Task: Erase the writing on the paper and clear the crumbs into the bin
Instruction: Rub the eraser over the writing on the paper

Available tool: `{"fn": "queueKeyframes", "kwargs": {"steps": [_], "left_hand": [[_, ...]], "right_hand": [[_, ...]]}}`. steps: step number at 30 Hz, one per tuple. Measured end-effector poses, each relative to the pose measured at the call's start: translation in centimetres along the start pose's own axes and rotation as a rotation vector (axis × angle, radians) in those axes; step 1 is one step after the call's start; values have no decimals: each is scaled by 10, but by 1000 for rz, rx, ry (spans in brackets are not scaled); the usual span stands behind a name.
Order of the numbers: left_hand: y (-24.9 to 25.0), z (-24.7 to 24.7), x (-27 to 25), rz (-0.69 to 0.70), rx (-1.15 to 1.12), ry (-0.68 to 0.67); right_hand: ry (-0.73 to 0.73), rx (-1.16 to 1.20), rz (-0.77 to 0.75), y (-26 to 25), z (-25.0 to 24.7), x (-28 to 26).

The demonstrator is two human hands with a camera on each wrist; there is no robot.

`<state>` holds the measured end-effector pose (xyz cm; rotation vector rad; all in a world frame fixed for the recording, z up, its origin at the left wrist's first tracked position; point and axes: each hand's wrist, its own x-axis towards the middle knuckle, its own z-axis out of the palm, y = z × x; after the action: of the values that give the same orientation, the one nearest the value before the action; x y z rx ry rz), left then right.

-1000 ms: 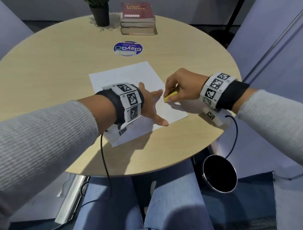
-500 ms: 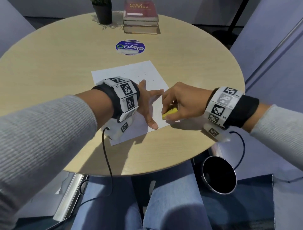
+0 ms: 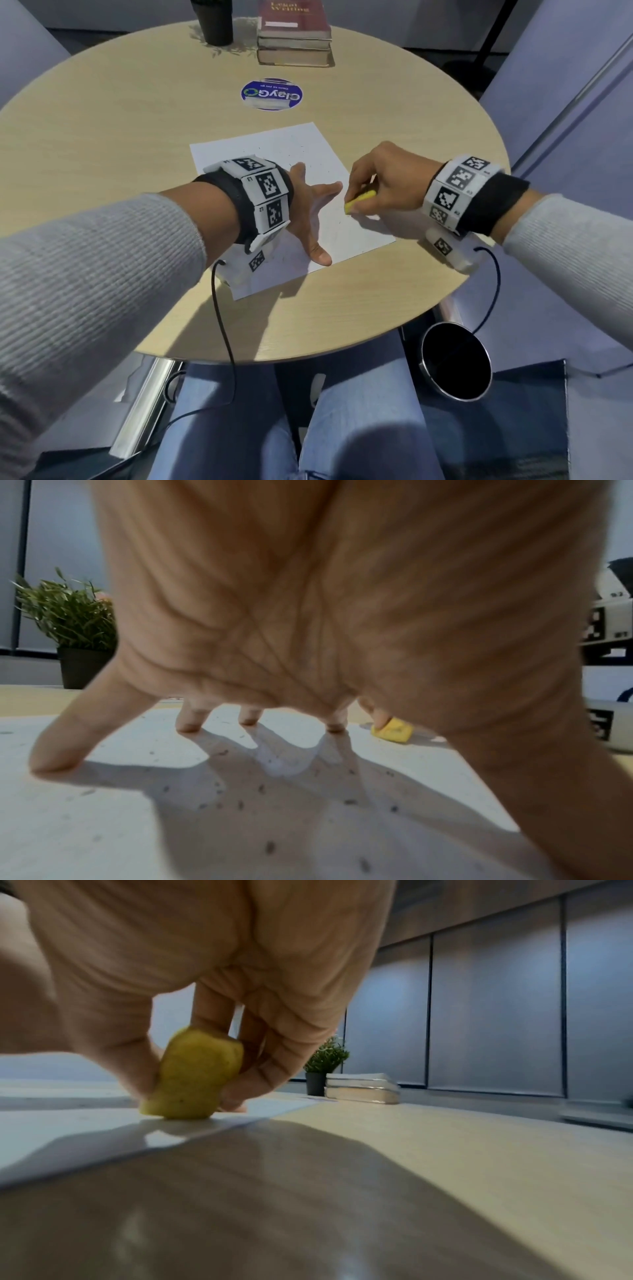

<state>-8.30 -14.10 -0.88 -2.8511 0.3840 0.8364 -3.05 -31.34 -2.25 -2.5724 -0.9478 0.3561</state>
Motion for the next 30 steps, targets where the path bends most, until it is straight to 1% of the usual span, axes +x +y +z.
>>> {"fn": "queueKeyframes", "kwargs": {"steps": [1, 4, 5, 6, 9, 11, 13, 15, 16, 17, 18, 20, 21, 23, 26, 27, 28, 30], "left_hand": [[0, 0, 0, 11, -6, 7], [-1, -3, -2, 26, 1, -3], [-1, -3, -2, 26, 12, -12], [-1, -3, -1, 25, 20, -11], [-2, 0, 1, -9, 3, 9], [-1, 0, -3, -7, -7, 16], [0, -2, -6, 23, 20, 30], [0, -4, -6, 35, 52, 32], [-1, -5, -5, 31, 49, 30], [-2, -4, -4, 30, 41, 28], [-2, -3, -3, 33, 26, 30], [-1, 0, -3, 34, 11, 49], [0, 1, -4, 27, 11, 52], [0, 1, -5, 15, 29, 48], [-3, 1, -2, 45, 40, 50], [-2, 1, -2, 50, 40, 61], [-2, 0, -2, 47, 34, 61], [-1, -1, -2, 37, 32, 34]], "right_hand": [[-8, -17, -16, -3, 2, -1], [-145, -46, -149, -28, 15, -16], [-178, -37, -169, -31, 17, -19], [-179, -25, -161, -29, 14, -17], [-58, -47, -42, -6, -3, 3], [-3, -93, -15, 1, -6, 8], [-43, -100, -74, -13, 2, -1], [-138, -112, -186, -32, 15, -14], [-175, -102, -207, -37, 17, -17], [-183, -85, -193, -35, 16, -15], [-159, -65, -148, -29, 11, -10], [-73, -78, -46, -10, -2, 3], [-37, -101, -24, -4, -6, 8], [-23, -130, -48, -7, -2, 8], [-131, -112, -188, -35, 17, -9], [-171, -81, -207, -38, 20, -13], [-188, -47, -194, -37, 20, -14], [-126, -22, -113, -22, 9, -2]]}}
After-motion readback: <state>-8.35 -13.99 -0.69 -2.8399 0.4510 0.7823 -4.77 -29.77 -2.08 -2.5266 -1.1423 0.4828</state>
